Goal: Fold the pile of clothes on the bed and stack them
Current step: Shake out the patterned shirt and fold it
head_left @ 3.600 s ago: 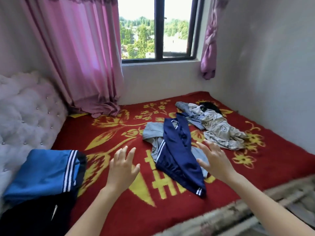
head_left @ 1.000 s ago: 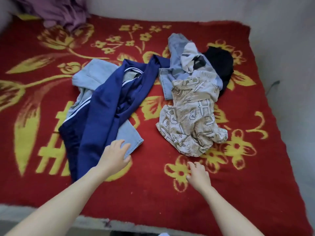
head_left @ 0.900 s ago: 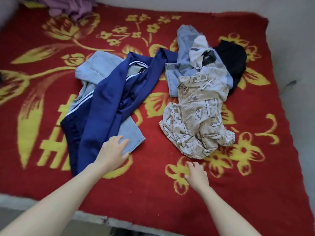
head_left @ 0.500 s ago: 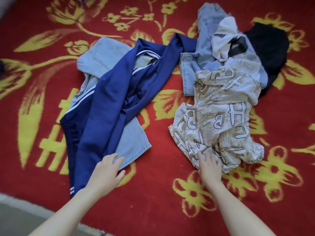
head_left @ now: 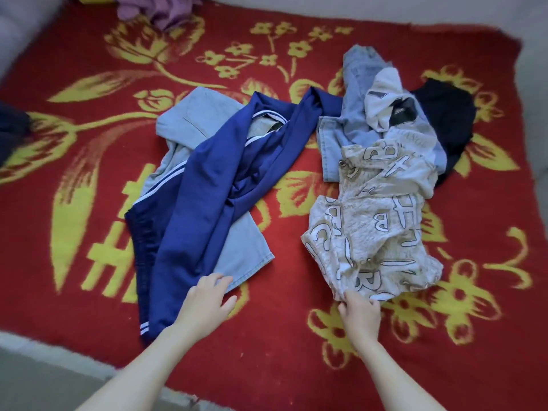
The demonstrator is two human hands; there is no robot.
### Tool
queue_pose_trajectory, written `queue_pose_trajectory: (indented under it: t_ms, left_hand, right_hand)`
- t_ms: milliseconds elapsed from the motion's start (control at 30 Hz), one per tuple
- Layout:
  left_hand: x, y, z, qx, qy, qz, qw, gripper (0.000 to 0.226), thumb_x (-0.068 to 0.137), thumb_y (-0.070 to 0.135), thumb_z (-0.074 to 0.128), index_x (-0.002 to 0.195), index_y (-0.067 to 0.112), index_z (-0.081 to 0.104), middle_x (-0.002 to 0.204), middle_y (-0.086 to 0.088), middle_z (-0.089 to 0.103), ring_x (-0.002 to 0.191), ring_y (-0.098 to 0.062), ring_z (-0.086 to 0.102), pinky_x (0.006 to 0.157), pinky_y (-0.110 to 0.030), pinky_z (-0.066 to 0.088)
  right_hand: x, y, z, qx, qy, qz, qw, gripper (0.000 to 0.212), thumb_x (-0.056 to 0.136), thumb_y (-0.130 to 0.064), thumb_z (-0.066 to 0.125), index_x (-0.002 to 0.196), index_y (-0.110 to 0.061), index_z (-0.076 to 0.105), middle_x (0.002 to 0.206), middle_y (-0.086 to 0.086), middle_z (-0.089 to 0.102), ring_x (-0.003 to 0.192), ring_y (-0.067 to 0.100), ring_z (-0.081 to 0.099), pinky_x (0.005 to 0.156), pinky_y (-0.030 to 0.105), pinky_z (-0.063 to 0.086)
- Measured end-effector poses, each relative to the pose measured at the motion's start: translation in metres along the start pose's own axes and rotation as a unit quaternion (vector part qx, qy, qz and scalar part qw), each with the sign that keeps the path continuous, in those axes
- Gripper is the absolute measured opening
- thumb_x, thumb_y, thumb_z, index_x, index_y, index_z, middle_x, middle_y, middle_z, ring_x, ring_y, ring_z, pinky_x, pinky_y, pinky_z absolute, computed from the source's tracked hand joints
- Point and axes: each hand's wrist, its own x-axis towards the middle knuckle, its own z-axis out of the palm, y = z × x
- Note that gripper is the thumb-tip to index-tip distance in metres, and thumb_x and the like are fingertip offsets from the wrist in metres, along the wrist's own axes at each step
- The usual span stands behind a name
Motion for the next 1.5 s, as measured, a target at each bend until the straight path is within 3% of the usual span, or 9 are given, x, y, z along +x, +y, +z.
queue_pose_trajectory:
  t_ms: [200,367,533,667,767,833,967,1367,1500]
  left_hand:
    - [-0.014,0.010,-0.022,-0.056,-0.006,0.079,0.995,0.059,0.089,0.053,0.029,0.139,0.023,0.036,0.138,0.007,0.040,0.128,-0.013,0.036,0.101,-0.026,0.030]
    - [-0.018,0.000,-0.058,-0.118,0.011,0.197,0.973,0.057,0.092,0.039,0.052,0.143,0.024,0.030,0.142,0.007,0.038,0.132,-0.010,0.033,0.105,-0.025,0.028]
    - [-0.020,-0.012,-0.103,-0.209,0.050,0.358,0.909,0.088,0.076,0.038,0.074,0.146,0.021,0.023,0.143,0.008,0.034,0.133,-0.009,0.030,0.103,-0.014,0.022]
    - [-0.034,-0.022,-0.119,-0.262,0.052,0.445,0.855,0.071,0.068,0.045,0.076,0.129,0.019,0.051,0.125,0.003,0.055,0.116,-0.015,0.048,0.100,-0.029,0.037]
    - [-0.045,-0.036,-0.132,-0.340,0.065,0.422,0.838,0.036,0.071,0.055,0.060,0.075,0.019,0.062,0.072,0.003,0.058,0.069,-0.008,0.051,0.065,-0.030,0.043]
    - [-0.052,-0.049,-0.155,-0.400,0.089,0.398,0.820,0.034,0.073,0.041,0.065,0.065,0.010,0.056,0.060,-0.001,0.049,0.058,-0.003,0.040,0.055,-0.027,0.034]
    - [-0.075,-0.075,-0.229,-0.417,0.141,0.385,0.811,0.021,0.078,0.003,0.072,0.063,0.015,0.062,0.055,0.009,0.058,0.053,0.001,0.048,0.052,-0.010,0.034]
    - [-0.189,-0.095,-0.385,-0.480,0.368,0.411,0.683,0.020,0.077,0.003,0.071,0.070,0.021,0.063,0.049,0.020,0.060,0.047,0.007,0.051,0.052,-0.007,0.040]
    - [-0.198,-0.106,-0.395,-0.487,0.400,0.398,0.667,0.016,0.079,0.006,0.070,0.073,0.019,0.063,0.049,0.019,0.061,0.047,0.008,0.051,0.052,-0.007,0.040]
  right_hand:
    - [-0.037,-0.059,-0.070,0.055,0.145,-0.061,0.986,0.019,0.069,-0.023,0.041,0.054,-0.014,0.046,0.048,-0.002,0.043,0.040,0.024,0.046,0.048,0.029,0.035]
    - [-0.069,-0.133,-0.157,0.119,0.255,-0.048,0.958,0.011,0.074,0.004,0.061,0.065,0.000,0.056,0.057,-0.010,0.043,0.052,0.011,0.041,0.056,0.018,0.028]
    - [-0.115,-0.218,-0.214,0.239,0.240,-0.047,0.940,0.017,0.076,0.010,0.061,0.073,-0.007,0.059,0.063,-0.003,0.054,0.057,-0.001,0.051,0.053,0.008,0.036]
    - [-0.141,-0.258,-0.225,0.270,0.274,-0.058,0.921,0.012,0.076,0.008,0.063,0.077,-0.004,0.065,0.066,-0.001,0.062,0.059,0.001,0.054,0.057,0.009,0.040]
    - [-0.152,-0.269,-0.228,0.269,0.281,-0.056,0.920,0.006,0.076,0.007,0.065,0.076,0.001,0.065,0.067,0.011,0.064,0.057,0.005,0.051,0.056,0.014,0.040]
    - [-0.157,-0.274,-0.234,0.285,0.292,-0.057,0.911,0.004,0.077,0.006,0.065,0.076,0.002,0.065,0.068,0.013,0.064,0.057,0.006,0.052,0.057,0.018,0.041]
    - [-0.160,-0.281,-0.257,0.365,0.339,-0.049,0.866,0.019,0.078,0.008,0.061,0.072,-0.009,0.066,0.062,-0.002,0.063,0.054,0.002,0.055,0.055,0.015,0.046]
    - [-0.165,-0.346,-0.340,0.461,0.375,-0.218,0.774,0.020,0.081,-0.005,0.068,0.071,-0.021,0.063,0.054,-0.017,0.064,0.053,-0.004,0.058,0.055,0.013,0.046]
    - [-0.145,-0.360,-0.339,0.428,0.368,-0.234,0.791,0.018,0.083,-0.006,0.067,0.072,-0.020,0.065,0.056,-0.017,0.064,0.056,-0.003,0.057,0.061,0.016,0.046]
